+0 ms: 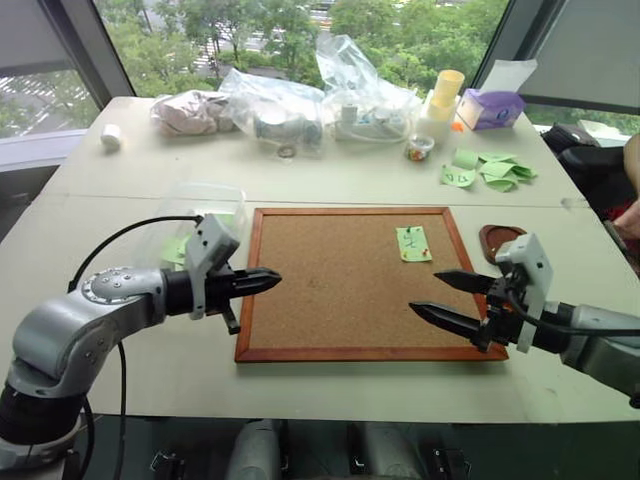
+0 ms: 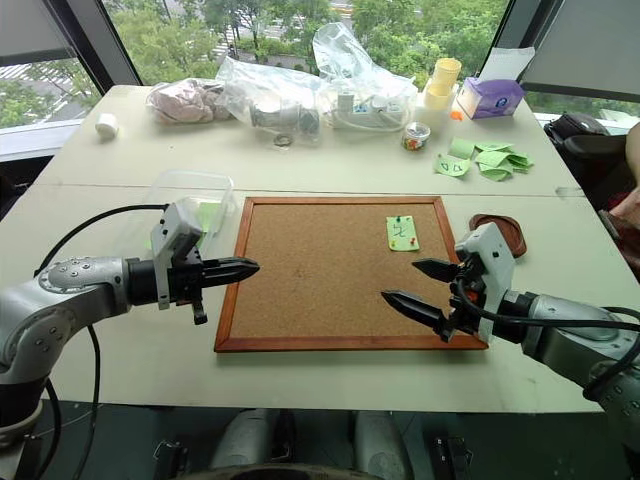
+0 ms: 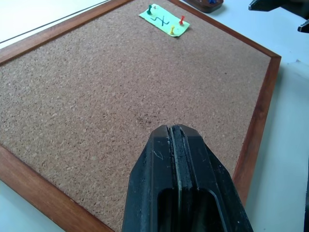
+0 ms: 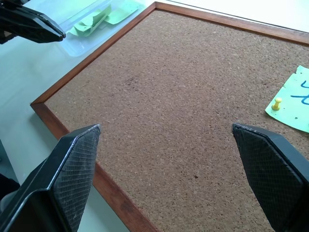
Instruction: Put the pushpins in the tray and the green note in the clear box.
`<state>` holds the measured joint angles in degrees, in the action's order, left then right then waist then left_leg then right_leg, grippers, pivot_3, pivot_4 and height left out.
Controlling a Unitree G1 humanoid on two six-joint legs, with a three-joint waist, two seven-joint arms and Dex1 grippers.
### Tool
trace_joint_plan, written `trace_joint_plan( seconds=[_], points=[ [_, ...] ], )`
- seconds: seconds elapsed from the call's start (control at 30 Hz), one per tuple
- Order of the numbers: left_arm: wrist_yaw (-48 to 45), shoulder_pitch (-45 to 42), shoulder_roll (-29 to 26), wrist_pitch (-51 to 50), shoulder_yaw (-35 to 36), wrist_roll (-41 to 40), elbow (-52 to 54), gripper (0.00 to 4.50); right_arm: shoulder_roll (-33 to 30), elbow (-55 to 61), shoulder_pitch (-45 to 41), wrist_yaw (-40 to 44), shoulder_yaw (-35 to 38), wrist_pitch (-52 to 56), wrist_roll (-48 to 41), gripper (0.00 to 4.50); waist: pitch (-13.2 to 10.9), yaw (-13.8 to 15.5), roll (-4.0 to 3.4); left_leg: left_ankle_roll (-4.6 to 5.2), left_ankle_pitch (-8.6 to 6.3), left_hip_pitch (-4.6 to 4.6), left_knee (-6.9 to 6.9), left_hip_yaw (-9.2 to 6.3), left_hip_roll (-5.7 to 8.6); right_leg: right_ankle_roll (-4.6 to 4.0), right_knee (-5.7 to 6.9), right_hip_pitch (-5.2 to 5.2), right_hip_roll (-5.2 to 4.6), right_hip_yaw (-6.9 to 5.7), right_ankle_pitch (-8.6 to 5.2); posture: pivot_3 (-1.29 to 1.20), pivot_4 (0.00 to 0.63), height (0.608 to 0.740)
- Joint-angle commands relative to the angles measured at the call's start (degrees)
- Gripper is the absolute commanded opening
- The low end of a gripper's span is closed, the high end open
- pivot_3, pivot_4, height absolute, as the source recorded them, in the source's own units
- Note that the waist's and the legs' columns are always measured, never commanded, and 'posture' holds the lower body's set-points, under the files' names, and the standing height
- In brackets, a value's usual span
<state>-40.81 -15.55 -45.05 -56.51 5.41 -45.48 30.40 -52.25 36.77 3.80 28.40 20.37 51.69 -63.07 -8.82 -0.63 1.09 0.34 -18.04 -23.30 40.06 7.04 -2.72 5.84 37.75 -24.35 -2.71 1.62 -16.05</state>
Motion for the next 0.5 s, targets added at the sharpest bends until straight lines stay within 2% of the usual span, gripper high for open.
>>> trace_joint_plan(
  seconds=[0.03,0.13,0.33,0.5],
  points=[
    [0.97,0.15,0.45,2.04,1.39,0.7,1.07,0.05,1.04,0.27,-1.33,-0.96,-0.24,-0.75,1.01,4.5,0.0,0.01,0.0,0.0,0.0,0.0,0.0,0.0,0.0,0.0,0.0,0.0,0.0,0.0,0.0,0.0,0.15,0.735],
    [1.48,-0.1,1.31,2.17,1.42,0.02,1.05,0.05,1.28,-0.98,-3.8,-5.25,-2.63,0.04,5.5,4.5,0.0,-0.02,0.0,-0.04,0.02,0.0,0.0,0.0,0.0,0.0,0.0,0.0,-0.01,0.01,0.0,0.0,0.15,0.735],
    [1.51,-0.19,1.46,3.01,0.21,0.9,1.59,0.05,3.31,-1.94,-6.27,-3.89,-2.39,-0.45,5.18,4.5,0.0,0.0,0.0,-0.08,0.05,0.0,-0.01,0.01,0.0,0.0,0.0,-0.01,0.0,0.0,0.0,0.0,0.15,0.735],
    [3.23,-1.89,0.45,4.42,-2.6,6.13,0.36,0.05,4.31,-3.5,-8.14,-5.55,-3.58,-2.65,11.73,4.5,0.0,0.04,0.0,-0.07,0.04,0.0,-0.01,0.02,0.01,0.0,0.0,-0.01,-0.01,0.0,0.0,0.0,0.15,0.735]
  ],
)
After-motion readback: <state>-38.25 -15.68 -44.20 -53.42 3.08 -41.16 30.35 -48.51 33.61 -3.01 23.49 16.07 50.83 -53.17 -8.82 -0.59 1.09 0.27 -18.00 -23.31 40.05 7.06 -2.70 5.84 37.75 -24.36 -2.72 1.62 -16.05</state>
